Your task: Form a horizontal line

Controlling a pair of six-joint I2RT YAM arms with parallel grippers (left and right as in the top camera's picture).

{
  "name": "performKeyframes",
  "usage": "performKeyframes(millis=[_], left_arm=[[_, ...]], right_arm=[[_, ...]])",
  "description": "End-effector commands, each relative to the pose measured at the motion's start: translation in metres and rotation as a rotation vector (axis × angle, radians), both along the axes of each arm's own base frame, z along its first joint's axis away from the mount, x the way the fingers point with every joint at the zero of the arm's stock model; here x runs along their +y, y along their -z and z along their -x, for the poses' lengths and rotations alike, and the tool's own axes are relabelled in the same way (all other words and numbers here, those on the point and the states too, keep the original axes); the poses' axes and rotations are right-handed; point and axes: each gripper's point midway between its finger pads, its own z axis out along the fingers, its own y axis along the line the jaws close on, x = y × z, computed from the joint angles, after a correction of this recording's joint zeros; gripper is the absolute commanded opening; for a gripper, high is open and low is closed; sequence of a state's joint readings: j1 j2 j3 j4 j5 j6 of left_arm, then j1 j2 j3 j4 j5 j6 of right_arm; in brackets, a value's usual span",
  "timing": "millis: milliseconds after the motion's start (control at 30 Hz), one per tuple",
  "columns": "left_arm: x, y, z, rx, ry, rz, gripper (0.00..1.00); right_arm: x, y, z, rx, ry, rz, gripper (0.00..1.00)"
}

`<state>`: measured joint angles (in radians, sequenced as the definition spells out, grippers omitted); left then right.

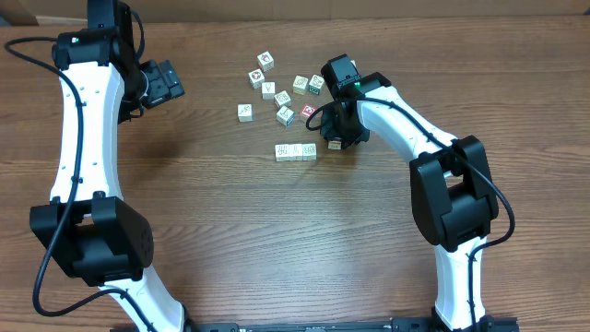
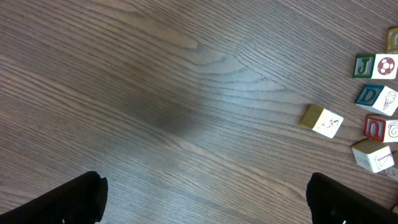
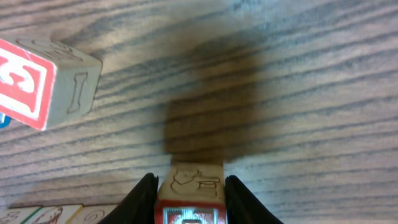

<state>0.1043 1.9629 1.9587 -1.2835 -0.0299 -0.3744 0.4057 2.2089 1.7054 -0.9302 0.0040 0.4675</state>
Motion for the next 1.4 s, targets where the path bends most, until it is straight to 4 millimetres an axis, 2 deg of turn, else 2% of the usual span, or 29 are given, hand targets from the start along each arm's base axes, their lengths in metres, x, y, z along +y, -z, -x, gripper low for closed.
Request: performKeyframes(millis=[0, 433, 700, 767, 1100, 1200, 1367], left_arm=[[-0.006, -0.004, -0.002, -0.013, 0.008, 0.005, 1.00], [-0.006, -0.004, -0.002, -0.013, 0.008, 0.005, 1.00], [-0.006, -0.004, -0.002, -0.013, 0.008, 0.005, 1.00], [-0.006, -0.004, -0.002, -0.013, 0.008, 0.005, 1.00], [-0.006, -0.004, -0.002, -0.013, 0.008, 0.005, 1.00], [-0.006, -0.004, -0.002, -0.013, 0.008, 0.005, 1.00], [-0.006, -0.004, -0.002, -0.013, 0.008, 0.005, 1.00]], right_arm=[[0.001, -0.015, 0.000, -0.021, 0.002, -0.020, 0.32], [0.008, -0.020, -0.019, -0.101, 0.004, -0.049, 0.41], [-0.020, -0.023, -0.034, -0.182, 0.050, 0.107, 0.44], [-0.020, -0.024, -0.037, -0.196, 0.053, 0.109, 0.47], [-0.025, -0.026, -0.040, -0.216, 0.067, 0.140, 0.48], [-0.033, -0.027, -0.041, -0.227, 0.078, 0.181, 0.43], [-0.039, -0.026, -0.038, -0.216, 0.082, 0.215, 0.18]])
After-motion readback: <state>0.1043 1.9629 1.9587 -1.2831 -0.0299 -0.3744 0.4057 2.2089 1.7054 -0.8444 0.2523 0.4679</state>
